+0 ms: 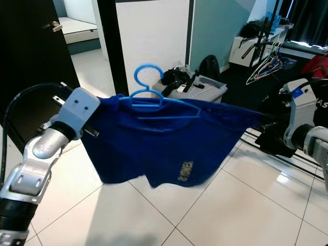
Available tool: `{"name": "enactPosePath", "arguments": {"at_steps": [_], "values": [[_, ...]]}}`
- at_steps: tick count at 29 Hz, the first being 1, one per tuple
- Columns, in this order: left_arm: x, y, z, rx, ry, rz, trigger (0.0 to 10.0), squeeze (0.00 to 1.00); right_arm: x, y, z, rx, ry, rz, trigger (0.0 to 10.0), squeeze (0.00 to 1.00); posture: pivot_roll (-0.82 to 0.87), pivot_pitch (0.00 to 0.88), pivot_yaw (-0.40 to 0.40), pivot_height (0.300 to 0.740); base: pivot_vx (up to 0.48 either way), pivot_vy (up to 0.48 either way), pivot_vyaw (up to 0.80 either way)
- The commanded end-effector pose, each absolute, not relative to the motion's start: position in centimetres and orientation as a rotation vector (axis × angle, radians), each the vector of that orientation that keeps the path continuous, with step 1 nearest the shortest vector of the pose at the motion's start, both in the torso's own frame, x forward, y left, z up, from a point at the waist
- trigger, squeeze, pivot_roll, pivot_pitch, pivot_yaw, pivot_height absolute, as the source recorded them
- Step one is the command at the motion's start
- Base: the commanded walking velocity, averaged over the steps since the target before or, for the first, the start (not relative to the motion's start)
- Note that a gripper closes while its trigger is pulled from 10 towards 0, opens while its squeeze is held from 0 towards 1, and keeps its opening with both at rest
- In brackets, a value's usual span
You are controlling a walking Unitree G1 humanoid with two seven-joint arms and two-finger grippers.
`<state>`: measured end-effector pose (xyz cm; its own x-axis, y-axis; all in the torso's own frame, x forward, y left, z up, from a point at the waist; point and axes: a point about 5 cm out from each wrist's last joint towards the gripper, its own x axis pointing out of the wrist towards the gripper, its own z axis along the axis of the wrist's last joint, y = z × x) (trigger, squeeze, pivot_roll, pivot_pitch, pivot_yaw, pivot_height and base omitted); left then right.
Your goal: Hang hanger
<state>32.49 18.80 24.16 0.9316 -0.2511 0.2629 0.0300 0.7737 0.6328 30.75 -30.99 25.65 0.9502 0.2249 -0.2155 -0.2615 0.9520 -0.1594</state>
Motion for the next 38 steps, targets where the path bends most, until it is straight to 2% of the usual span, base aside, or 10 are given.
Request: {"name": "enactPosePath", "arguments": {"at_steps": [1, 10, 16, 20, 25, 32, 38], "values": [[32.2, 18.1, 25.0, 0.684, -0.393, -0.204, 0.0, 0.0, 31.1, -30.9, 25.4, -0.2, 0.197, 0.249, 0.0, 0.0, -0.07, 0.0, -0.044, 0.74, 0.0, 0.0, 0.0], [31.6, 16.0, 24.3, 0.651, -0.401, -0.313, 0.0, 0.0, 31.9, -29.4, 24.7, -0.237, 0.192, 0.336, 0.0, 0.0, -0.07, 0.0, -0.046, 0.74, 0.0, 0.0, 0.0], [31.3, 15.4, 23.2, 0.7, -0.344, -0.453, 0.0, 0.0, 32.4, -30.6, 25.2, -0.227, 0.157, 0.248, 0.0, 0.0, -0.07, 0.0, -0.048, 0.74, 0.0, 0.0, 0.0], [31.0, 15.4, 20.5, 0.83, -0.217, -0.563, 0.0, 0.0, 33.0, -31.6, 29.1, -0.074, -0.046, 0.189, 0.0, 0.0, -0.07, 0.0, -0.047, 0.74, 0.0, 0.0, 0.0], [31.0, 16.1, 18.3, 0.926, -0.124, -0.558, 0.0, 0.0, 32.9, -31.8, 31.2, 0.059, -0.154, 0.208, 0.0, 0.0, -0.07, 0.0, -0.045, 0.74, 0.0, 0.0, 0.0], [30.9, 16.0, 17.8, 0.94, -0.1, -0.56, 0.0, 0.0, 33.2, -31.6, 31.4, 0.087, -0.167, 0.21, 0.0, 0.0, -0.08, 0.0, -0.047, 0.74, 0.0, 0.0, 0.0], [30.8, 14.6, 17.8, 0.904, -0.132, -0.609, 0.0, 0.0, 33.8, -29.9, 30.3, 0.117, -0.14, 0.24, 0.0, 0.0, -0.07, 0.0, -0.046, 0.74, 0.0, 0.0, 0.0]]}}
